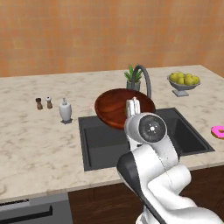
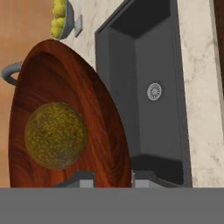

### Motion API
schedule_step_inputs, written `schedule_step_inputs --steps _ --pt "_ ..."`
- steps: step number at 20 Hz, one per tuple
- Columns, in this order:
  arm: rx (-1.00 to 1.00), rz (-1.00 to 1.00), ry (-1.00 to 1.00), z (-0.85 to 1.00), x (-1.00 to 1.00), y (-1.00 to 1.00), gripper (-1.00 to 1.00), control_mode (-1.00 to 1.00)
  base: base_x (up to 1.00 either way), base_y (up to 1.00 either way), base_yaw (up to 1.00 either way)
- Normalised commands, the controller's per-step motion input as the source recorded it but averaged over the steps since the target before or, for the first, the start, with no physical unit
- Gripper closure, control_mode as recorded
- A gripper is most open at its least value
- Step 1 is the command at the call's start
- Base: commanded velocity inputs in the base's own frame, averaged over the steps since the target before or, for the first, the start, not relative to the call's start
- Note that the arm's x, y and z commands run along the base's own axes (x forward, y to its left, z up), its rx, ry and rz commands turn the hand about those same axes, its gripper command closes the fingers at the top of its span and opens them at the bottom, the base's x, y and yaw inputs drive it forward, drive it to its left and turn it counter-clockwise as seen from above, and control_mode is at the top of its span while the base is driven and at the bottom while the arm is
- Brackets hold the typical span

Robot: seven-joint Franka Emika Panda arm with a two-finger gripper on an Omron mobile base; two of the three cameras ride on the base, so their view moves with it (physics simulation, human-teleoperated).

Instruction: Pick the avocado from the sink and place it in the bowl. Then pick the bowl and place it in the microwave. Then close the microwave door and press the start button.

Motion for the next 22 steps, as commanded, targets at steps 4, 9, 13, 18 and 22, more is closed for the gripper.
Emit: schedule_step_inputs --steps 4,9,13,18,22 --pt "0.00 -0.11 0.00 0.33 -0.08 -0.94 1.00 -1.00 0.00 0.00 0.00" --pt "-0.01 -0.04 0.05 0.13 -0.03 -0.75 1.00 -1.00 0.00 0.00 0.00" --pt "0.00 0.01 0.03 0.03 0.00 -0.63 1.00 -1.00 0.00 0.00 0.00" --pt "0.00 0.13 -0.11 0.00 0.00 -0.17 1.00 -1.00 0.00 0.00 0.00" --pt "-0.04 0.02 -0.09 0.00 0.00 0.00 1.00 1.00 -0.01 0.00 0.00"
